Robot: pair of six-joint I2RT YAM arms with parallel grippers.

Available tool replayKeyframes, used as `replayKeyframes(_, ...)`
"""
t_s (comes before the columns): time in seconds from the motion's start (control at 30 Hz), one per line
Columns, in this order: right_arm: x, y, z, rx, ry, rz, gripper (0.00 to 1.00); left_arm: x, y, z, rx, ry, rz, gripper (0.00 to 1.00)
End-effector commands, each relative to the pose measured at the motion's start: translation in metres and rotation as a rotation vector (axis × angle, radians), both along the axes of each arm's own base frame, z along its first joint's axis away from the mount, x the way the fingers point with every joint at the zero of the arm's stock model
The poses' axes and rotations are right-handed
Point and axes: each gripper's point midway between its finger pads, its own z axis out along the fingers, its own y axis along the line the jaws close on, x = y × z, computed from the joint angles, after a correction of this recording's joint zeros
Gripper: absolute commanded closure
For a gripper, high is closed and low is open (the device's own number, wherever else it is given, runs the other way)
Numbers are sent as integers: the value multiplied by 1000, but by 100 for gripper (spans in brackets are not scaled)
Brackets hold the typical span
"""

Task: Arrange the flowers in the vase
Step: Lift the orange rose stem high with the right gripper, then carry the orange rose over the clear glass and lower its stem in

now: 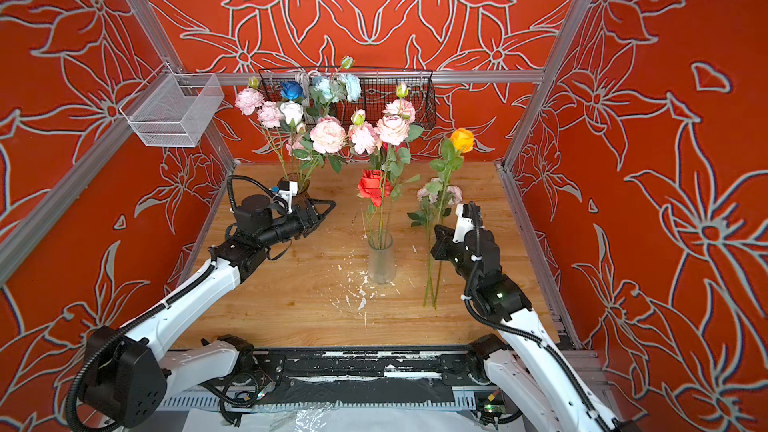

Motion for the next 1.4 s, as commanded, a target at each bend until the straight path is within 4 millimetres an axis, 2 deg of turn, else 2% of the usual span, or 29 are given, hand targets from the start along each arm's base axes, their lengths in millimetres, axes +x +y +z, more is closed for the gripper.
replayKeyframes(0.0,-11,-2,65,133,-282,8,100,-1,0,28,-40,-123,-12,5)
replayKeyframes(0.13,-27,-2,112,175,-440,44,100,-4,-2,34,-56,-177,-28,5)
replayKeyframes(0.4,-44,20,202,242,-646,183,100,-13,-11,51,-102,-263,-106,5)
replayKeyframes(0.57,-36,41,226,239,-692,222,100,-11,-10,49,-100,-255,-95,4)
replayKeyframes(0.73,-20,82,220,164,-678,293,100,-14,-10,52,-115,-252,-99,5)
replayKeyframes(0.83,-6,94,207,126,-660,288,100,-17,-8,58,-119,-268,-93,5)
replayKeyframes(1.0,10,108,171,59,-591,296,100,-19,-7,61,-128,-274,-89,5)
replayKeyframes(1.07,14,108,156,46,-559,285,100,-20,-8,62,-137,-274,-93,5)
replayKeyframes(1.27,10,120,110,-12,-436,337,100,-18,-7,58,-133,-261,-87,5)
replayKeyframes(1.37,8,126,93,-60,-382,376,100,-18,-8,58,-134,-259,-89,5)
